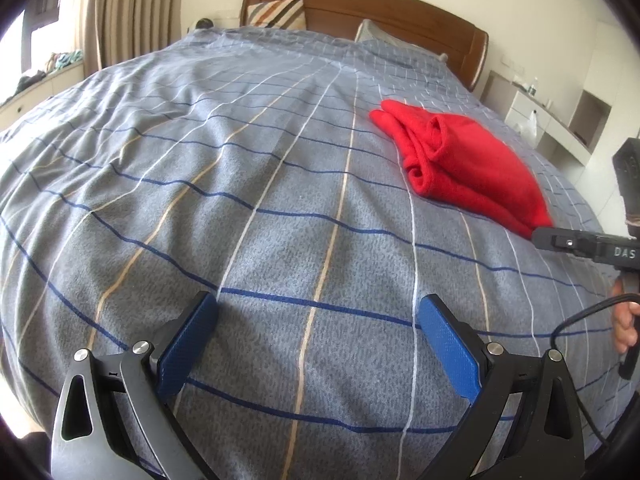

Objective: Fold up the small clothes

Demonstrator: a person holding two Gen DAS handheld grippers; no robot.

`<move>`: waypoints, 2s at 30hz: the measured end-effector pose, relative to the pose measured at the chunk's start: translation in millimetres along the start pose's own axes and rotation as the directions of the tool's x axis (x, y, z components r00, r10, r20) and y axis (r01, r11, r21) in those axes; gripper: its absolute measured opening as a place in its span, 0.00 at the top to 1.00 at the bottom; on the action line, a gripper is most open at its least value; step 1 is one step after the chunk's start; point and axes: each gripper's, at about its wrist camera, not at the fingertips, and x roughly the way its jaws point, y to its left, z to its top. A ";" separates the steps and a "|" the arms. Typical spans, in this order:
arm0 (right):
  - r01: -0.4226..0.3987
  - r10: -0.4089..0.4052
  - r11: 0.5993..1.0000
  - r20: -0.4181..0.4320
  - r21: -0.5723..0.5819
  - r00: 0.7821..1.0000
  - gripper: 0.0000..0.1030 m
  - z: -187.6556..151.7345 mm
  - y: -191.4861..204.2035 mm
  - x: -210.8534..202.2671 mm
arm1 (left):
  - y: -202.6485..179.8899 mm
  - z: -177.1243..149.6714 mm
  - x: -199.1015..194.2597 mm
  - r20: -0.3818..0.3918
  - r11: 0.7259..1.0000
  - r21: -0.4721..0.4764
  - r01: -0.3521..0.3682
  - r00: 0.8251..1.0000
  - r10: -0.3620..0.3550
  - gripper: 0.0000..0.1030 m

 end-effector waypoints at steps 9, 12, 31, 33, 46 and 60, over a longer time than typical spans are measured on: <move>0.176 -0.190 0.980 0.169 0.098 0.967 0.44 -88.4 -7.3 -68.2 | -1.3 -3.7 -6.4 0.019 1.000 -0.014 0.006 1.000 -0.005 0.02; 0.224 -0.251 0.963 0.199 0.149 0.947 0.38 -113.3 -9.6 -80.2 | -2.4 -6.1 -7.7 0.023 1.000 -0.013 0.007 1.000 -0.007 0.02; 0.268 -0.301 0.950 0.250 0.157 0.920 0.24 -160.0 -5.1 -74.5 | -16.7 -17.5 -0.1 0.030 0.994 0.068 -0.087 0.996 0.085 0.01; 0.270 -0.303 0.950 0.250 0.156 0.920 0.24 -161.1 -4.2 -74.4 | -17.0 -17.1 -0.5 0.026 0.994 0.062 -0.092 0.996 0.091 0.00; 0.063 -0.139 0.965 0.290 0.255 0.947 0.24 -60.4 -38.2 -99.3 | -45.2 146.1 41.1 -0.074 0.956 -0.078 0.283 0.955 -0.288 0.01; -0.177 0.120 0.841 0.142 0.511 0.983 0.61 73.7 -105.0 60.1 | -76.8 153.7 149.1 -0.353 0.964 -0.023 0.266 0.900 -0.256 0.46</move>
